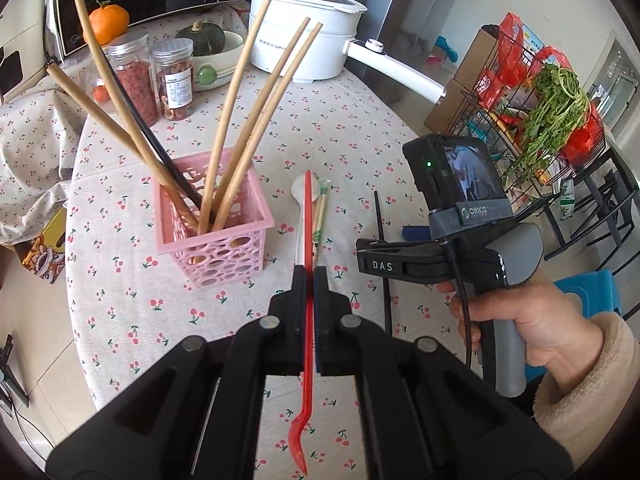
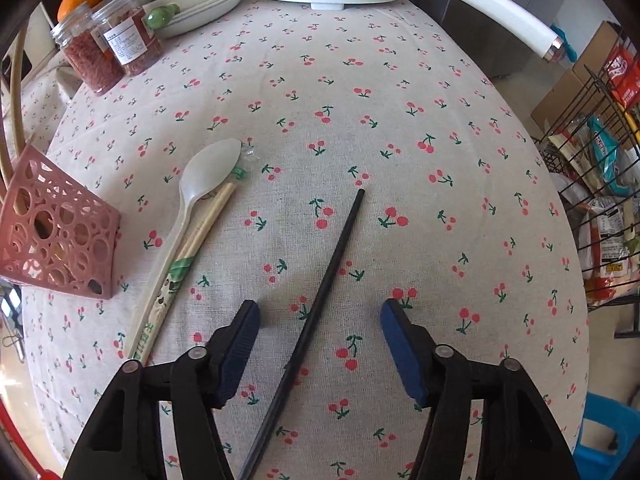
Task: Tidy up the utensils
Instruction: 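Lift the red spoon with the left tool while the right tool grasps the black chopstick, then raise the red spoon and black chopstick upright and carry them over the pink holder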
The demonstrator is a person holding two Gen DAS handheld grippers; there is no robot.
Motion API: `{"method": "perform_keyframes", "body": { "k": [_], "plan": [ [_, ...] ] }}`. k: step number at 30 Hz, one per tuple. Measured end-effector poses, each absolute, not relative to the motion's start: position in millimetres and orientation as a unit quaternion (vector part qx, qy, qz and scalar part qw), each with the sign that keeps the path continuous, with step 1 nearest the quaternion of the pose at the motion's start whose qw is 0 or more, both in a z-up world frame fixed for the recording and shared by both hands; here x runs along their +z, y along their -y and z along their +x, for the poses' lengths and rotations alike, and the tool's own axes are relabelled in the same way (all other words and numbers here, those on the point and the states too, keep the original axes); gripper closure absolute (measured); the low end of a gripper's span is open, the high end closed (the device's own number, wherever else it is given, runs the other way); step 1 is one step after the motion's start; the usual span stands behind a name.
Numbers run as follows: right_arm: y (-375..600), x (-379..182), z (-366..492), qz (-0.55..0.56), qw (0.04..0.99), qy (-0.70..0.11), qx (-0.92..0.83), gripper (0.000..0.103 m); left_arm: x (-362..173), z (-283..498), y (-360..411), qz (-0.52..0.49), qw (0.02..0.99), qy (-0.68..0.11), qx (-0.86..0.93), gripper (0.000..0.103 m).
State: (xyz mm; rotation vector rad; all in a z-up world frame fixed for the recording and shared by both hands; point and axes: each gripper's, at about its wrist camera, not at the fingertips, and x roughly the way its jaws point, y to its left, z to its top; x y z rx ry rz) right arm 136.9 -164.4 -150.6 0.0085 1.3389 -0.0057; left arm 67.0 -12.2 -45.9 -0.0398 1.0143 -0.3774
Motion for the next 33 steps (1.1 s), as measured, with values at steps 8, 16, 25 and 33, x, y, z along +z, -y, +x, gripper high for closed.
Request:
{"method": "perform_keyframes", "body": {
  "k": [8,16,25,33],
  "plan": [
    [161.5,-147.4,133.3,0.028,0.788,-0.613,0.038,0.094,-40.5,68.4,5.5,-0.032,0.866,-0.470,-0.170,0.100],
    [173.6,-113.6,119.4,0.071,0.816,-0.569,0.075,0.097,-23.4,66.8,-4.7,-0.050,0.891,-0.421,-0.161,0.100],
    [179.2,-45.6,87.0,0.099,0.860,-0.484,0.125,0.097,10.1,63.1,-31.3,-0.100,0.950,-0.270,-0.120,0.100],
    [179.1,-16.3,73.4,0.106,0.881,-0.439,0.144,0.097,11.9,71.0,-42.5,-0.130,0.975,-0.176,-0.037,0.100]
  ]
}}
